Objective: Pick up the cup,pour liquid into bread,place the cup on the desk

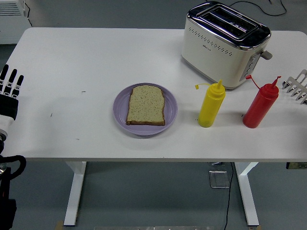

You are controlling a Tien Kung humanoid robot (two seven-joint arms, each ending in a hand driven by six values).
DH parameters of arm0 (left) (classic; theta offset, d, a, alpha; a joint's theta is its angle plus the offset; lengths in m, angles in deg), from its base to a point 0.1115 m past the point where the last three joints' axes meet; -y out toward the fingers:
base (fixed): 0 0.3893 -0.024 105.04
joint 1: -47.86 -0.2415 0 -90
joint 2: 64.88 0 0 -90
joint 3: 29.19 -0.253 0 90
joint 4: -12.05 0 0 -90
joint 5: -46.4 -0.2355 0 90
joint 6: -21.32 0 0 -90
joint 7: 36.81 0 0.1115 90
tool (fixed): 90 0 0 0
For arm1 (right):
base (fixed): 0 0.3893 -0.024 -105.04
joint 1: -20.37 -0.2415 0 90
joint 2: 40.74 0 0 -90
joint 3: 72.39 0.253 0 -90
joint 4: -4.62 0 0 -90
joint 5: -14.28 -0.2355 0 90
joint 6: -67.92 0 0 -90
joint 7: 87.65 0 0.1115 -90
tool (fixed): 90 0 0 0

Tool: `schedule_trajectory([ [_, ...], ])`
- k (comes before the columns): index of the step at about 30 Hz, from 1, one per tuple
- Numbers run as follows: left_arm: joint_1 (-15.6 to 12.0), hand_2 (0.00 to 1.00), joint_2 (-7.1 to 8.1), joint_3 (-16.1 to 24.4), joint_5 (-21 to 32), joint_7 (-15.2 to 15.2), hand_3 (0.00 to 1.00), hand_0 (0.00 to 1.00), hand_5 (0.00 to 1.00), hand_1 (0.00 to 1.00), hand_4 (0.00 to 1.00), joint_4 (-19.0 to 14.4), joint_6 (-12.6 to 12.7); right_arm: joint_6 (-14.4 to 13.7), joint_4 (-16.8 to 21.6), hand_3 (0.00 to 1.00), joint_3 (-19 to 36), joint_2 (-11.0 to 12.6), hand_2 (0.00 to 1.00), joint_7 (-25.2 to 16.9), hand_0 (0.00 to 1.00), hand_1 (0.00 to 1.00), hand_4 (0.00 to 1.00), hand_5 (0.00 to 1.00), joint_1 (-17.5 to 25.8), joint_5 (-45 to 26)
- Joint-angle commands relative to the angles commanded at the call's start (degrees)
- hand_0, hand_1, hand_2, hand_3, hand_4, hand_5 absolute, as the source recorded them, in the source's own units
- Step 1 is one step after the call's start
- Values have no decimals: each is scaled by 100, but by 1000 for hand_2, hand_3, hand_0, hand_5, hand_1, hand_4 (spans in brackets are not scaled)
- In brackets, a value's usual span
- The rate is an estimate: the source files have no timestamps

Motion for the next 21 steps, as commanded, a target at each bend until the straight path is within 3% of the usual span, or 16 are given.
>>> schedule_trajectory([
  [21, 8, 735, 6, -1, -9, 2, 695, 788, 998, 738, 544, -6, -6, -84, -26, 847, -91, -22, 800, 27, 804, 753, 700, 570, -18, 90],
])
